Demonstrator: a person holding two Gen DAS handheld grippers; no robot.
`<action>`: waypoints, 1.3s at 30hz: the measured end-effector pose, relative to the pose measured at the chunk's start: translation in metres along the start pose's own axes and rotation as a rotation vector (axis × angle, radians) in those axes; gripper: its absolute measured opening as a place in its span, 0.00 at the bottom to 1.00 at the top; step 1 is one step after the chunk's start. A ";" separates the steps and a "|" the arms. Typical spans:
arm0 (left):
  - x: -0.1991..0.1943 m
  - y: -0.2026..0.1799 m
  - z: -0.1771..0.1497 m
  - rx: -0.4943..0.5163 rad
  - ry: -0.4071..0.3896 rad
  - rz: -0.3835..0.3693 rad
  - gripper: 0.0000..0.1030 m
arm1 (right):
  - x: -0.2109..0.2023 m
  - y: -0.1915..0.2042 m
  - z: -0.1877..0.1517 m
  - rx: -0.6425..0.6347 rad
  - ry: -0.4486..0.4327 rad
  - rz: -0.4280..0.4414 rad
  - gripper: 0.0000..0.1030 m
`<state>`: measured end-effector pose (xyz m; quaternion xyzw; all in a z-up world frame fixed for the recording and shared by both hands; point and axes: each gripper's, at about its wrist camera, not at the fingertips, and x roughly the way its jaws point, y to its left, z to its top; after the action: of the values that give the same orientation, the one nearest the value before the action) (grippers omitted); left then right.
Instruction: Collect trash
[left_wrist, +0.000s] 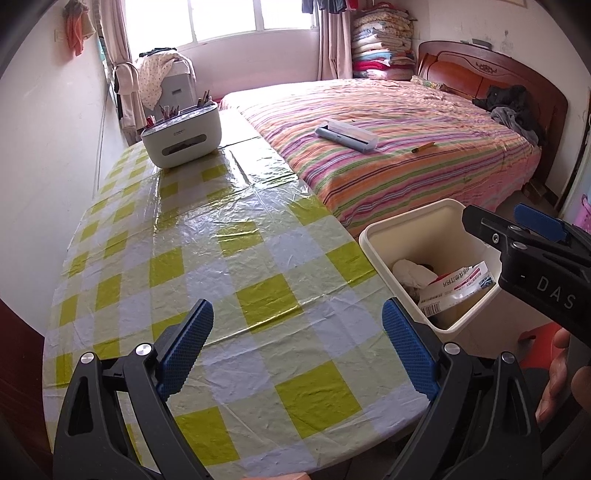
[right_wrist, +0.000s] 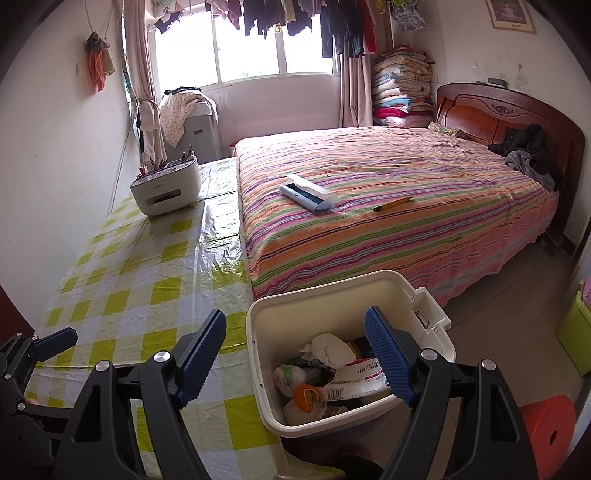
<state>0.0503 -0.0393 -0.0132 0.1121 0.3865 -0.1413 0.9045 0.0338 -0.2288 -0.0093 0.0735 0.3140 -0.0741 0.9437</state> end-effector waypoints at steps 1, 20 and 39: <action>0.001 0.000 0.000 0.002 0.003 0.000 0.89 | 0.000 -0.001 0.000 -0.001 0.000 0.002 0.73; 0.002 0.002 -0.005 0.010 0.024 -0.008 0.89 | 0.008 0.005 -0.002 -0.011 0.020 0.010 0.73; -0.004 0.002 -0.012 0.023 0.035 -0.016 0.89 | 0.004 0.015 -0.005 -0.022 0.024 0.015 0.73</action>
<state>0.0404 -0.0325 -0.0182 0.1219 0.4017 -0.1512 0.8950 0.0373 -0.2132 -0.0144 0.0665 0.3255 -0.0626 0.9411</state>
